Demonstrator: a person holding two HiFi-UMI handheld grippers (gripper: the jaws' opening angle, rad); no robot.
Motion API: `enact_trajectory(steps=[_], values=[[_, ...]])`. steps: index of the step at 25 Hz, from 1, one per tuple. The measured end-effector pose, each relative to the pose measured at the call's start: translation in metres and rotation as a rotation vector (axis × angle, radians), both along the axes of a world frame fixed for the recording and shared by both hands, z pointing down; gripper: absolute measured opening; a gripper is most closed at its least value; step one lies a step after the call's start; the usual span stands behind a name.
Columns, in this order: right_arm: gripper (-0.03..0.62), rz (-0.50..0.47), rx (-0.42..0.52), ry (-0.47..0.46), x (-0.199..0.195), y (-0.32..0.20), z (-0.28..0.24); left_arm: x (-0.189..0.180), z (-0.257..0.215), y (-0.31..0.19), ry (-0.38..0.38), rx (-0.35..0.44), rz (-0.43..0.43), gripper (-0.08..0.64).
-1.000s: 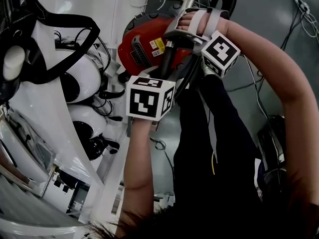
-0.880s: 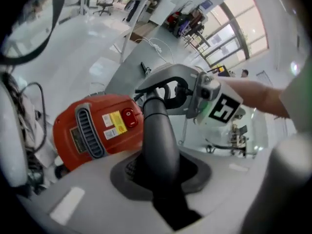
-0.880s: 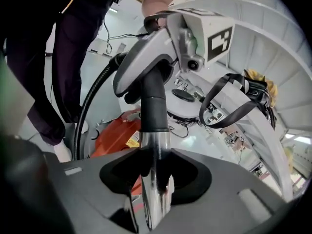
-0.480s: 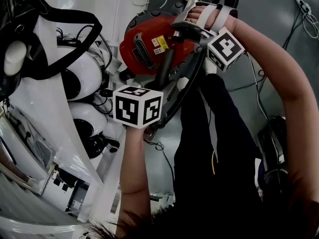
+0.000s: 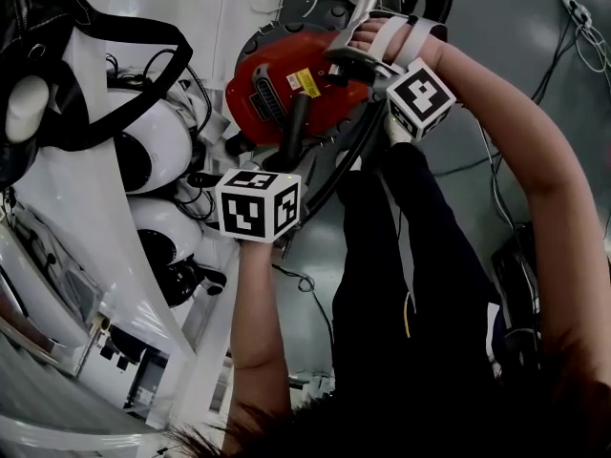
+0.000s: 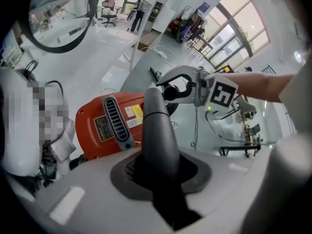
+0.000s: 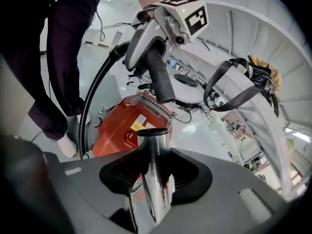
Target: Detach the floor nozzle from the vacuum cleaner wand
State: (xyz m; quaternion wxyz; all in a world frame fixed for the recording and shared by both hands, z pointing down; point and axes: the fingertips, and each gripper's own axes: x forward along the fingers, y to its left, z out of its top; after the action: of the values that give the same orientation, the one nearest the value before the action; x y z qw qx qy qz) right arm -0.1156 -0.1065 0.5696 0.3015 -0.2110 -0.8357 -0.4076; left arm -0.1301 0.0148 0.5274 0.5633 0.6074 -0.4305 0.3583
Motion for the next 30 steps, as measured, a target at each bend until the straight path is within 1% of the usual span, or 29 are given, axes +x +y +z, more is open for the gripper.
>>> enact_trajectory(steps=[3,4,7,9,12,14,17,20,22,25,30], values=[[0.169,0.004,0.004,0.010,-0.001,0.004,0.006,-0.014,0.006,0.004,-0.001,-0.002,-0.066,0.086],[0.170,0.006,0.007,0.010,-0.001,0.005,0.007,-0.019,0.008,0.005,-0.019,0.005,-0.075,0.086],[0.170,0.023,0.014,0.006,-0.005,0.007,0.010,-0.038,0.014,0.006,-0.105,0.029,-0.080,0.086],[0.170,0.036,0.024,0.016,-0.008,0.008,0.014,-0.050,0.020,0.006,-0.145,0.029,-0.095,0.087],[0.172,0.061,0.024,0.025,-0.015,0.010,0.016,-0.065,0.030,0.007,-0.172,0.014,-0.147,0.087],[0.172,0.077,0.009,0.005,-0.024,0.014,0.012,-0.077,0.036,0.009,-0.195,0.002,-0.177,0.086],[0.170,0.082,-0.015,-0.028,-0.040,0.029,0.007,-0.093,0.045,0.008,-0.228,-0.016,-0.198,0.086],[0.170,0.076,-0.011,-0.033,-0.052,0.042,0.007,-0.103,0.055,0.006,-0.241,-0.032,-0.208,0.086],[0.169,0.091,-0.003,-0.046,-0.057,0.046,0.008,-0.106,0.060,0.003,-0.249,-0.036,-0.208,0.086],[0.170,0.107,-0.009,-0.046,-0.059,0.047,0.011,-0.107,0.068,-0.001,-0.266,-0.039,-0.181,0.087],[0.170,0.100,0.005,-0.035,-0.063,0.047,0.007,-0.114,0.081,0.005,-0.313,-0.066,-0.140,0.087]])
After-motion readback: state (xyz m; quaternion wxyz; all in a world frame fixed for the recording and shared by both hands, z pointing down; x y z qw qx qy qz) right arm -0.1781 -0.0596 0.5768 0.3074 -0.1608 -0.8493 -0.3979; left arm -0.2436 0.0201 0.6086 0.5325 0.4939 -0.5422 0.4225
